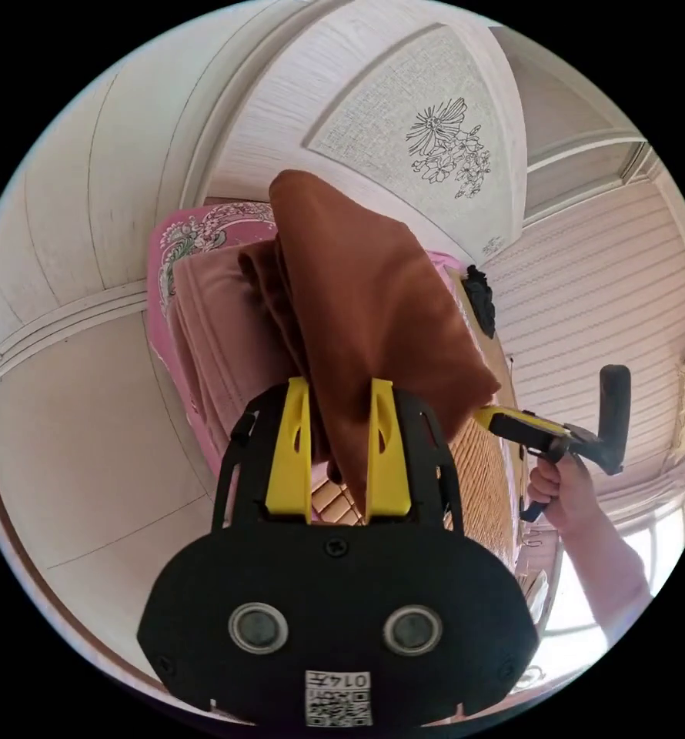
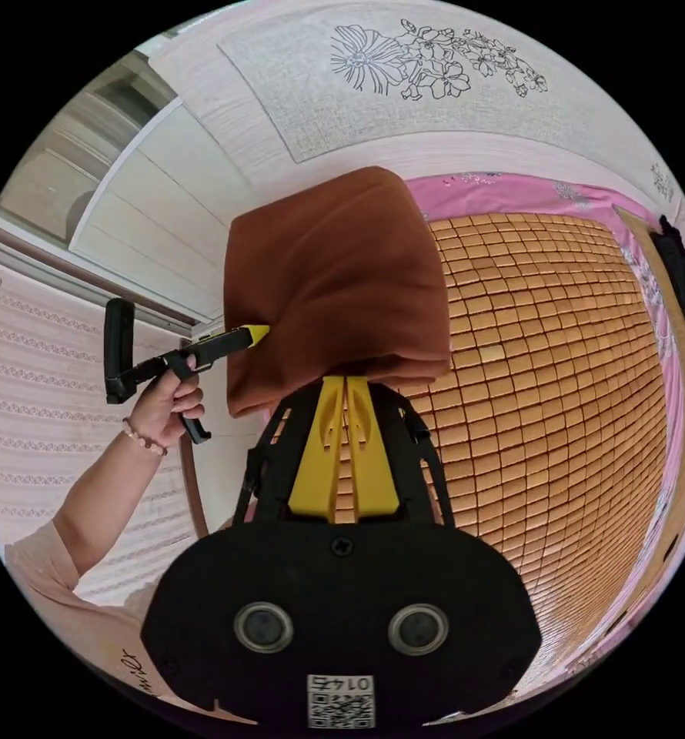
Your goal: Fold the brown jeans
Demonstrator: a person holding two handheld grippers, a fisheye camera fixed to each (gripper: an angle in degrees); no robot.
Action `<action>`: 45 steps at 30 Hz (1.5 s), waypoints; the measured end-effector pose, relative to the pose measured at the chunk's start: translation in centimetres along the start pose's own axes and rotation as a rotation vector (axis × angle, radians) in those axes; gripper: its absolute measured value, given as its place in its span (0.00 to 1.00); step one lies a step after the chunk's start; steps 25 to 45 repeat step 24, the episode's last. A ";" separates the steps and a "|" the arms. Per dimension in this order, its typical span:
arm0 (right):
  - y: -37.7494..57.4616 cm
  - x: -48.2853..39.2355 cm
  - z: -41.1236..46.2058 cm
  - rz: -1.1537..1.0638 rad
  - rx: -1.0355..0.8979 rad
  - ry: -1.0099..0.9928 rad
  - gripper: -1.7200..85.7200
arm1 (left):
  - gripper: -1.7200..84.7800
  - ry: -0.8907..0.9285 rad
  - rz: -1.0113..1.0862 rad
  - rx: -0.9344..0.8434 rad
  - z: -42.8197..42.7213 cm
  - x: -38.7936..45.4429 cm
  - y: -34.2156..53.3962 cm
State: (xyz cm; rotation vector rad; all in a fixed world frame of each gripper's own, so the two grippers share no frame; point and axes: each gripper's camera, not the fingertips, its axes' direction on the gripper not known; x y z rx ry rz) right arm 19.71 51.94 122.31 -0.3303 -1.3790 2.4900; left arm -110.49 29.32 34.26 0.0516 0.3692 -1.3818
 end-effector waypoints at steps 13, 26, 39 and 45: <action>30.4 4.2 -6.3 0.142 0.102 0.004 0.01 | 0.11 -0.129 0.313 0.042 -0.5 -2.7 22.6; 74.2 -0.2 -20.9 0.893 0.484 0.393 0.08 | 0.07 0.205 1.285 -0.279 11.3 20.6 58.3; 74.2 -0.2 -20.9 0.893 0.484 0.393 0.08 | 0.07 0.205 1.285 -0.279 11.3 20.6 58.3; 74.2 -0.2 -20.9 0.893 0.484 0.393 0.08 | 0.07 0.205 1.285 -0.279 11.3 20.6 58.3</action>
